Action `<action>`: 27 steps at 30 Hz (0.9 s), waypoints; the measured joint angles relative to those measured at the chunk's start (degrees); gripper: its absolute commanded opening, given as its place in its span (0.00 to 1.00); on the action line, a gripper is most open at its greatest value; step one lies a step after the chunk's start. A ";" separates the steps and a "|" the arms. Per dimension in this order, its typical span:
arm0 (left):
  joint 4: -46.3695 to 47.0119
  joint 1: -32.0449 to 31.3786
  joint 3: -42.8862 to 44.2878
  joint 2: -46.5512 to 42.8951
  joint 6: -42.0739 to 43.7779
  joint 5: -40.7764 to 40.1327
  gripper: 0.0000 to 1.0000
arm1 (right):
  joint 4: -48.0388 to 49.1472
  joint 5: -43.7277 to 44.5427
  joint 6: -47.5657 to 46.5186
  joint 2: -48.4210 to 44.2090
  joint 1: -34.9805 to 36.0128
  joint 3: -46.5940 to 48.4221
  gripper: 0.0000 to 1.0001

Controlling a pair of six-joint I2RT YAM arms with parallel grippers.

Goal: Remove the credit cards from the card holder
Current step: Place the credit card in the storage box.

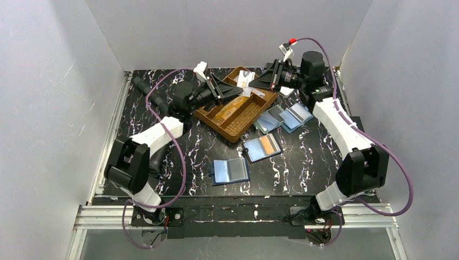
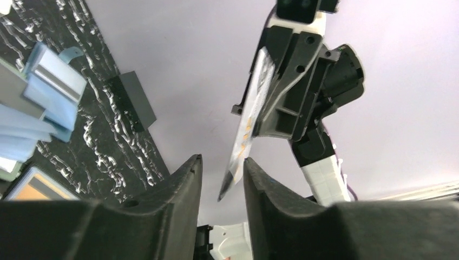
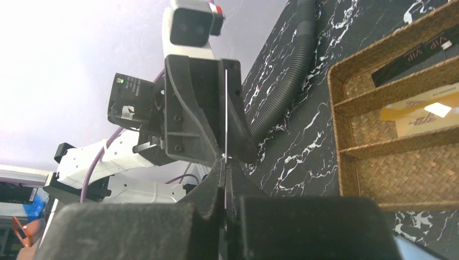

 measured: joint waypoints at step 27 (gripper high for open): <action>-54.88 18.53 -9.33 -35.28 37.29 -8.22 0.98 | -30.84 11.39 -59.93 37.33 -5.68 44.00 0.01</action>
